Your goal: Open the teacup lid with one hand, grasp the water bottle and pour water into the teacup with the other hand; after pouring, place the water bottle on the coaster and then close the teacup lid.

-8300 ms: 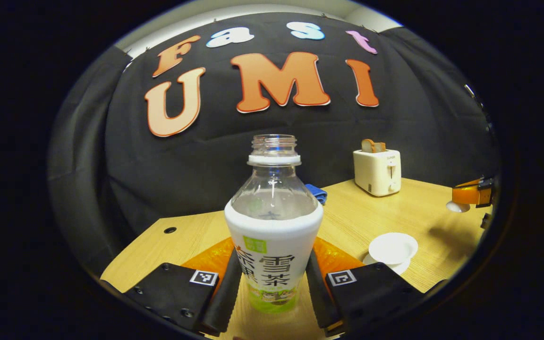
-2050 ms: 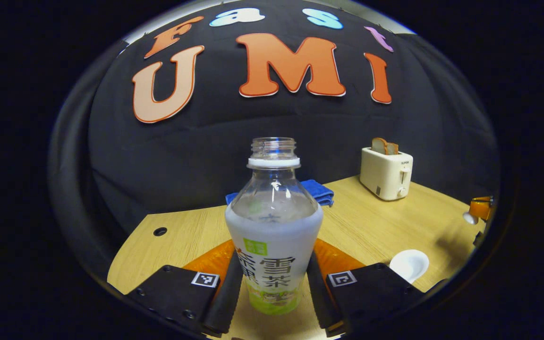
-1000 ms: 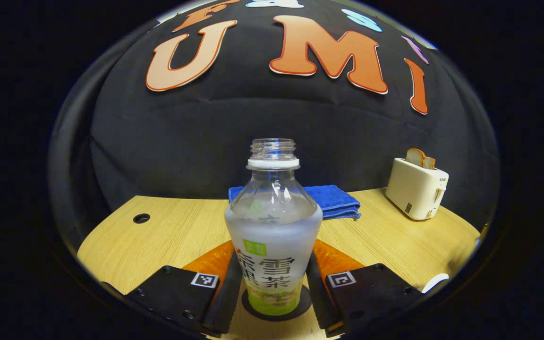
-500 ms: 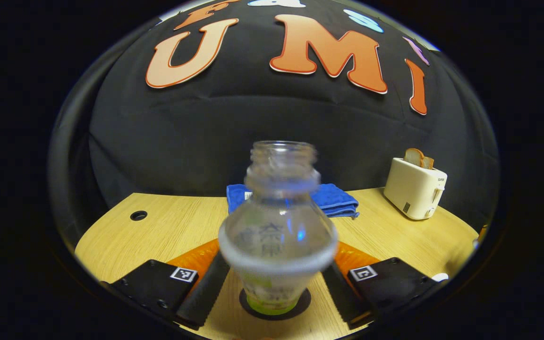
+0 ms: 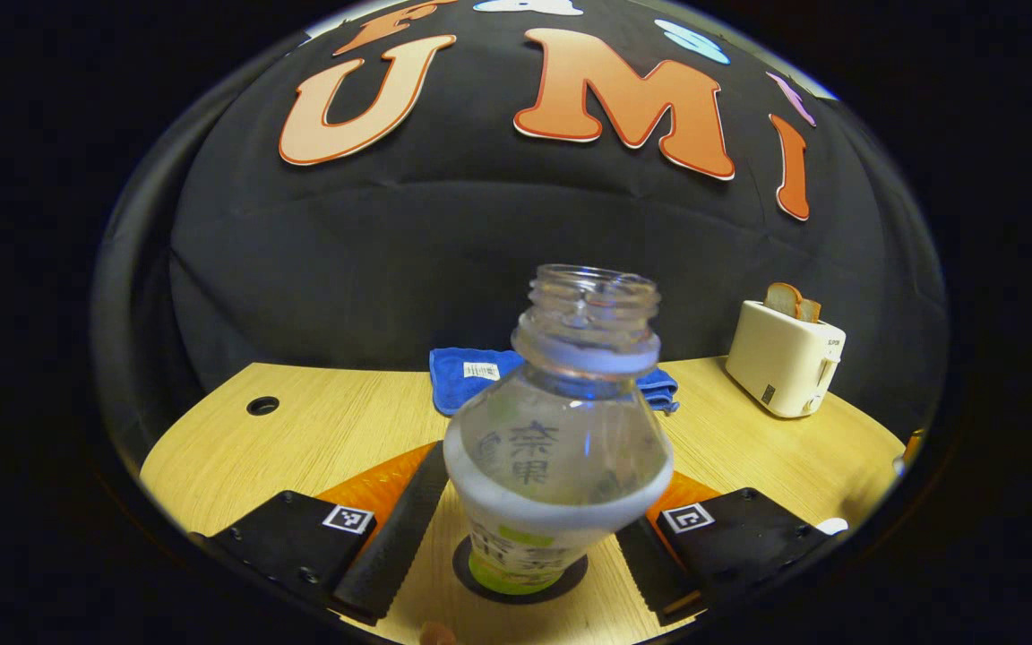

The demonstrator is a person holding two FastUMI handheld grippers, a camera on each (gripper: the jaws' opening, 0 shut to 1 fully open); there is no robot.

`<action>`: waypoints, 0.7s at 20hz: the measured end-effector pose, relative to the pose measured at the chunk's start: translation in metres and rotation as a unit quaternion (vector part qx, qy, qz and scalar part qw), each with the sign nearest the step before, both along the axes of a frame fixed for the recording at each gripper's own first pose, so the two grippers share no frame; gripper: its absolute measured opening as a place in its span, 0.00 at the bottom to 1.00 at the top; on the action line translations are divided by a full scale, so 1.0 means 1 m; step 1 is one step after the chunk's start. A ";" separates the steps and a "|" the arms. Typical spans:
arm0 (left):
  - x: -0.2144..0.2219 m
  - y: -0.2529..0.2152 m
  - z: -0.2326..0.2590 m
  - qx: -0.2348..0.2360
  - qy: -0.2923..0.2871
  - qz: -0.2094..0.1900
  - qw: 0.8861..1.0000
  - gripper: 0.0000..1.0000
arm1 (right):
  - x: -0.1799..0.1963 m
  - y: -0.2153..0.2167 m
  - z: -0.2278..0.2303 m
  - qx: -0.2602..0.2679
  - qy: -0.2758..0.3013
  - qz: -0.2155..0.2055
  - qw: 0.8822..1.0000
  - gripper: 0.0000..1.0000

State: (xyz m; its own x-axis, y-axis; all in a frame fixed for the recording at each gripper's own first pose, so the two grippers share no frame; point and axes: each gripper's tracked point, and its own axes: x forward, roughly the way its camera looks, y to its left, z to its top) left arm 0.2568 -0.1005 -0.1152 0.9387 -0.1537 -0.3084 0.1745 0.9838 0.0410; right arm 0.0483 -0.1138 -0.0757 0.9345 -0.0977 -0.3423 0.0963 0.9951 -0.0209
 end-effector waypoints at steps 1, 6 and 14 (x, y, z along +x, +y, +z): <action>-0.002 0.000 -0.001 0.000 0.003 0.000 1.000 1.00 | 0.000 0.001 -0.001 0.001 -0.001 0.001 1.000 0.09; -0.020 -0.006 -0.003 0.009 0.003 -0.009 1.000 1.00 | 0.000 0.007 0.003 0.005 -0.006 0.005 1.000 0.09; -0.056 0.000 -0.001 0.018 -0.013 -0.007 1.000 1.00 | -0.007 0.026 0.023 0.008 -0.030 0.026 0.999 0.09</action>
